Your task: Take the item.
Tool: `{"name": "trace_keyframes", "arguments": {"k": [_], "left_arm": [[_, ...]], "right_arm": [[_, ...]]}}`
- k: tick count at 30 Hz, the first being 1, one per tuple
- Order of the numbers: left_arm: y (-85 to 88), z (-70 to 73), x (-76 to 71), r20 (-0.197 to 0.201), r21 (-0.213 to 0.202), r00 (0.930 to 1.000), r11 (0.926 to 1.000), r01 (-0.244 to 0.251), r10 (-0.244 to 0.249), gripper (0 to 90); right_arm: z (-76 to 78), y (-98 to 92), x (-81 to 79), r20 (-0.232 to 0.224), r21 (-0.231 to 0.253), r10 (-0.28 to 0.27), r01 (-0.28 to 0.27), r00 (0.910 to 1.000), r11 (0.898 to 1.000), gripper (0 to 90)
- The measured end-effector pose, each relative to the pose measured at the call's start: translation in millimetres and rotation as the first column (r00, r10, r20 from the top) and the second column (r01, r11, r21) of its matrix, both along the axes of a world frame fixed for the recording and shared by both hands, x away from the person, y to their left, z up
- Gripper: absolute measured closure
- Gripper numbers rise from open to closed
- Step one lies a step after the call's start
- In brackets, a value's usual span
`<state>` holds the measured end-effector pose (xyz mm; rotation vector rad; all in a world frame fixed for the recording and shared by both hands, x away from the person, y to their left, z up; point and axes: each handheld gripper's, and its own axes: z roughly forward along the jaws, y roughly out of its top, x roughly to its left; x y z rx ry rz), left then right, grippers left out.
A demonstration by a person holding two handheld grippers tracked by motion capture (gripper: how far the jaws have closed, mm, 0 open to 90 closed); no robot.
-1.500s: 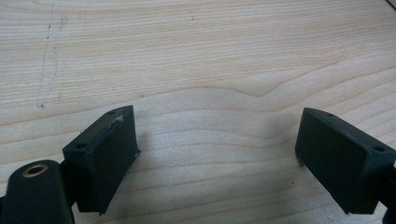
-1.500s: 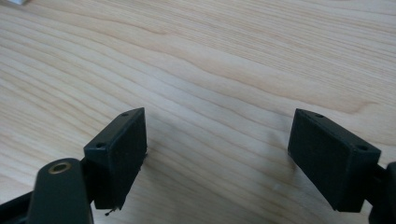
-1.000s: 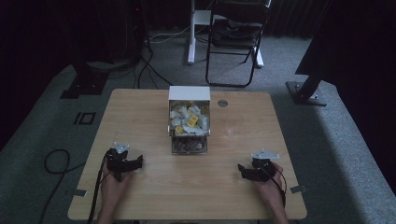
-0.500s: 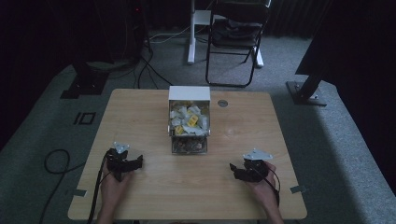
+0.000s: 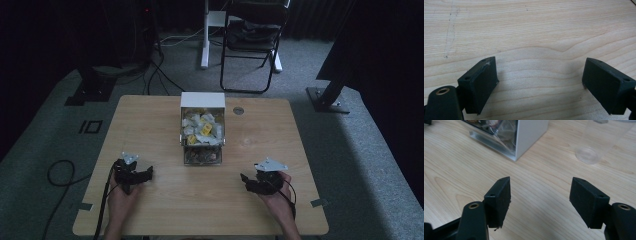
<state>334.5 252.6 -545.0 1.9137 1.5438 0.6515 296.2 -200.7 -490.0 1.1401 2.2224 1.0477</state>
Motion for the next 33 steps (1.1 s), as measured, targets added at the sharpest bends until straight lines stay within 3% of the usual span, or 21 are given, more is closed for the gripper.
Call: {"name": "trace_keyframes", "arguments": {"k": [14, 33], "left_arm": [[0.0, 0.0, 0.0, 0.0, 0.0, 1.0, 1.0, 0.0, 0.0, 13.7], [0.0, 0.0, 0.0, 0.0, 0.0, 1.0, 1.0, 0.0, 0.0, 13.7]], "right_arm": [[11.3, 17.3, 0.7, 0.027, 0.021, 0.051, -0.052, 0.9983, 0.998, 36.5], [12.2, 33.3, 0.0, 0.033, 0.014, 0.113, -0.114, 0.993, 0.993, 41.8]]}}
